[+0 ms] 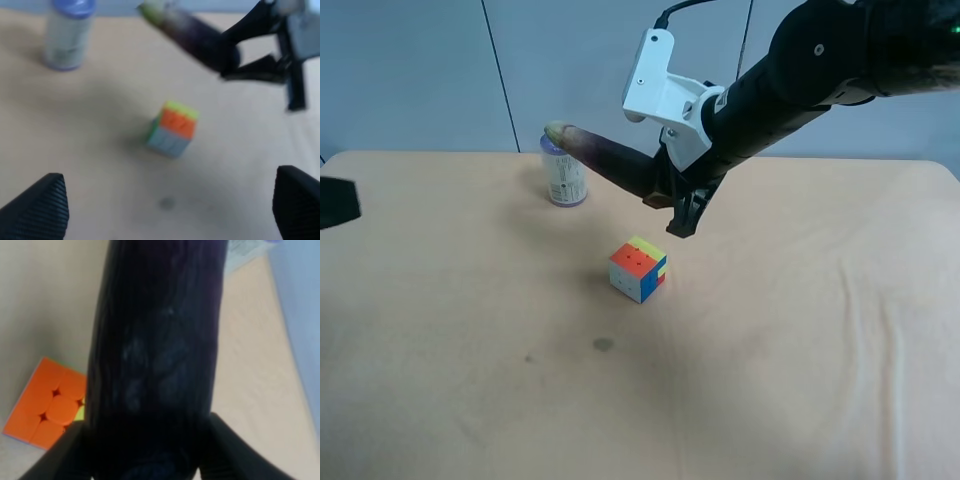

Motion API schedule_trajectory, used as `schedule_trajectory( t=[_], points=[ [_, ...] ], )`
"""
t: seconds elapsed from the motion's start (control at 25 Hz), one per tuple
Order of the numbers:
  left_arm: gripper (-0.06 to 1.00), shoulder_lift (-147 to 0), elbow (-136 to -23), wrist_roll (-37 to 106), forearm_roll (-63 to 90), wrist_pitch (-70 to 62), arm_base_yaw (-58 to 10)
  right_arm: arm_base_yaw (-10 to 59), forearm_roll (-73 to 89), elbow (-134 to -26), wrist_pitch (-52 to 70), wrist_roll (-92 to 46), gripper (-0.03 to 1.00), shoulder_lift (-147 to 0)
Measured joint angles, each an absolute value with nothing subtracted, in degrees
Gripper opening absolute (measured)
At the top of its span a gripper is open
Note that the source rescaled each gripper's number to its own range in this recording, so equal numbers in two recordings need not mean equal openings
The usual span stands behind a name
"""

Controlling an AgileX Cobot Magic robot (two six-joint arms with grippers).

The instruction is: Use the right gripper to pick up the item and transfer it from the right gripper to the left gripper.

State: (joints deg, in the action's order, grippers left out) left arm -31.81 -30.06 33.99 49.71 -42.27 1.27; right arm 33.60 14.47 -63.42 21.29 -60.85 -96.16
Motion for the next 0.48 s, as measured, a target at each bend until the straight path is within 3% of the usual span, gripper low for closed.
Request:
schedule_trajectory(
  t=[0.48],
  points=[
    [0.90, -67.8, -30.2, 75.5, 95.3, -41.8, 1.3, 33.6, 22.1, -63.4, 17.1, -60.9, 0.00, -96.2]
  ],
)
